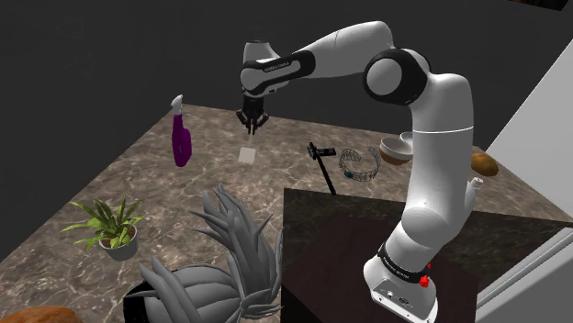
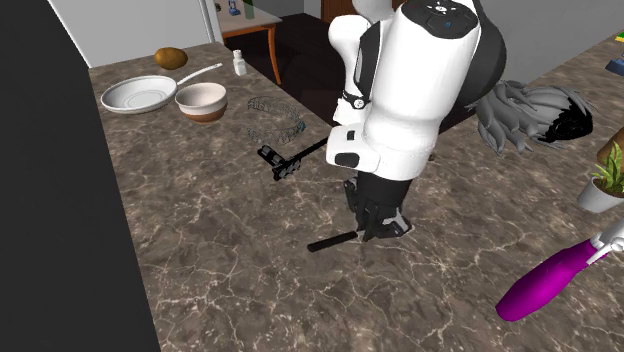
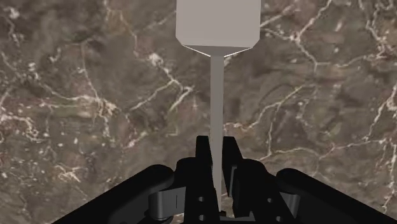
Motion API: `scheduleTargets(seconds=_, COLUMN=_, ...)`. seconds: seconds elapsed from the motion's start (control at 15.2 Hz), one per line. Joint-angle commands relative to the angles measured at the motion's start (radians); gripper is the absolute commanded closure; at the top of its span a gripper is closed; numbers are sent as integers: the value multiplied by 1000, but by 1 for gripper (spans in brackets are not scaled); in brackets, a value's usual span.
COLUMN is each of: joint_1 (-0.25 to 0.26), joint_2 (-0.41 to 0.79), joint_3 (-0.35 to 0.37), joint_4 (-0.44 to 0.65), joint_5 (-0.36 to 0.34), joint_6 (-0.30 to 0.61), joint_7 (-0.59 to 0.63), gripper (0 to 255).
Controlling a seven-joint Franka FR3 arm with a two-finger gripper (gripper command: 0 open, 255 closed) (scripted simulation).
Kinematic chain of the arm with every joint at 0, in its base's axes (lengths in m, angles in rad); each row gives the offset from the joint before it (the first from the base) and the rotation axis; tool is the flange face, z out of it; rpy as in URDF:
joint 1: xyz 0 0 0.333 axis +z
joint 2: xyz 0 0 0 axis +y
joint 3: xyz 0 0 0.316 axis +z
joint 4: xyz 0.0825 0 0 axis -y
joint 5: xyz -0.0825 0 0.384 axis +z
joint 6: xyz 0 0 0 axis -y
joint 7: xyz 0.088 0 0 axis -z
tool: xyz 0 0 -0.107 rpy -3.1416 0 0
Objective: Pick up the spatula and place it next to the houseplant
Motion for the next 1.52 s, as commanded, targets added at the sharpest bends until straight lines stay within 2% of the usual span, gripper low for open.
scheduleTargets(seconds=0.0, joint_1=-1, joint_2=-9, joint_3=1, joint_4=11, joint_5=2, joint_6=-21, joint_7=-2, gripper=255)
scheduleTargets(seconds=1.45, joint_1=5, joint_2=-50, joint_3=7, joint_4=247, joint_5=15, joint_6=-296, joint_7=-23, gripper=255)
